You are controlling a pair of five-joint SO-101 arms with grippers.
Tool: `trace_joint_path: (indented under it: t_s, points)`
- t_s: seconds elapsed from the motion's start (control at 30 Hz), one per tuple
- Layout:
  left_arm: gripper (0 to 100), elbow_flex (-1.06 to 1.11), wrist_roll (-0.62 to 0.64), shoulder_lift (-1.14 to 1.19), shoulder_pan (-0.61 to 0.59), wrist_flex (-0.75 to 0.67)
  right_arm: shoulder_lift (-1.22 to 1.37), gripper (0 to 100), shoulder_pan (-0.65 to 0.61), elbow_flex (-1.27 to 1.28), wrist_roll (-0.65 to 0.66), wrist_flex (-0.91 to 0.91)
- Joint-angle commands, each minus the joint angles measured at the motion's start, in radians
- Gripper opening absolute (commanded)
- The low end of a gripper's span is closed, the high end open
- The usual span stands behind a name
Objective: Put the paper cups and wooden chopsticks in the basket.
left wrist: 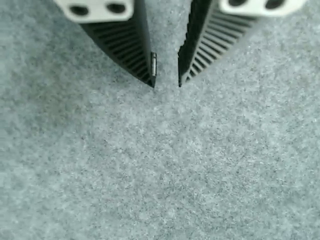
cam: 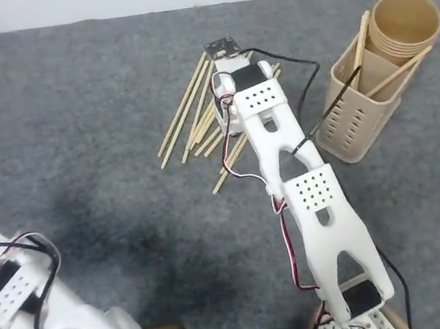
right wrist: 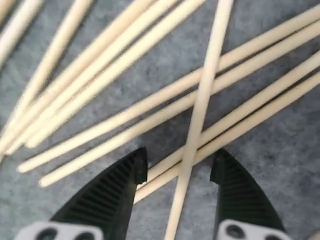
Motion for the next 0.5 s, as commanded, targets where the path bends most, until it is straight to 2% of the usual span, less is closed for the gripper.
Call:
trace_joint_path:
  t_s: [0.0,0.13,0.27,0.47]
  points:
    - [8,-0.004,0.003,-0.025,0.005,-0.012,-0.015,21.9,0.016,-0.011,-0.009,0.025]
    - [8,-0.004,0.003,-0.025,0.005,-0.012,-0.01,12.9,0.031,-0.011,0.011,0.068]
    - [8,-0.004,0.003,-0.025,0.005,-0.012,-0.008,1.9,0.021,-0.011,0.126,0.099]
    - [8,-0.004,0.003,-0.025,0.005,-0.012,-0.018,0.8,0.025,-0.017,0.132,0.093]
